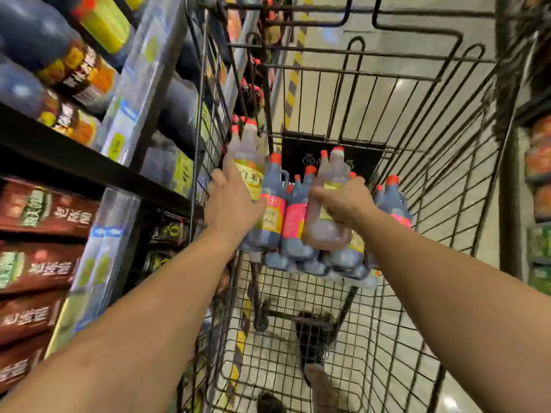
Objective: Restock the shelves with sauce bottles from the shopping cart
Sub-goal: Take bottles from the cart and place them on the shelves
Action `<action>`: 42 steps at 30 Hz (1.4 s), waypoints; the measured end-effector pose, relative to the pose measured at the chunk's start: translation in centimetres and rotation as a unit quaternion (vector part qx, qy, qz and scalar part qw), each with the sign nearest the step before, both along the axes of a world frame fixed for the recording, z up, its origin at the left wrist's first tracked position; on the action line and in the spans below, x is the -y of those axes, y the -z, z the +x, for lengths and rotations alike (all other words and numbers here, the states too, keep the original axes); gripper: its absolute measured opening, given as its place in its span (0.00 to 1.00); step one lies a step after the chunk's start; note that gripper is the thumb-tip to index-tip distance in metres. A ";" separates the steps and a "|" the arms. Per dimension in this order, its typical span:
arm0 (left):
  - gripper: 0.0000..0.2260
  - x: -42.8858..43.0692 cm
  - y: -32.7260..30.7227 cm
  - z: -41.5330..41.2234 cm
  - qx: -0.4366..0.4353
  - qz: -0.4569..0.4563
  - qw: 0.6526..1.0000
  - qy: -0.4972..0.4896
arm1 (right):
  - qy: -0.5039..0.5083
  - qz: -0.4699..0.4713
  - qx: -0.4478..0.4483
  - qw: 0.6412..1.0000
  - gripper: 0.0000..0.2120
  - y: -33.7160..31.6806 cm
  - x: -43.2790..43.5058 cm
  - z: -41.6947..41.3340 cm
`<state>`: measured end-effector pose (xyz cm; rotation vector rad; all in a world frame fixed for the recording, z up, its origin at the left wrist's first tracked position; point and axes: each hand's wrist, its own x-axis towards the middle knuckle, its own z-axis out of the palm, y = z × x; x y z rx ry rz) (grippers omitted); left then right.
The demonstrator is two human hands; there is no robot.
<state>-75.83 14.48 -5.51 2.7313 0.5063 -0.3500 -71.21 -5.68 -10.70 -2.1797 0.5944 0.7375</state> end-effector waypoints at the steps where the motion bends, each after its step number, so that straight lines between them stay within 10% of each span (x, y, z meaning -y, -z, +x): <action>1: 0.43 0.3 0.2 0.5 -0.007 0.018 1.000 -0.001 | 0.006 0.018 -0.001 1.000 0.52 0.0 0.1 0.0; 18: 0.51 2.0 2.9 5.3 -0.111 0.202 0.972 -0.037 | -0.006 0.051 0.182 0.982 0.38 -6.8 4.6 -7.3; 28: 0.50 1.6 1.3 1.9 0.009 -0.014 0.997 -0.078 | -0.028 0.018 0.220 0.975 0.43 -8.7 4.9 -8.4; 42: 0.52 3.1 -9.3 -14.3 0.229 -0.277 0.925 -0.125 | -0.099 0.044 0.339 0.935 0.49 -16.1 1.8 -15.2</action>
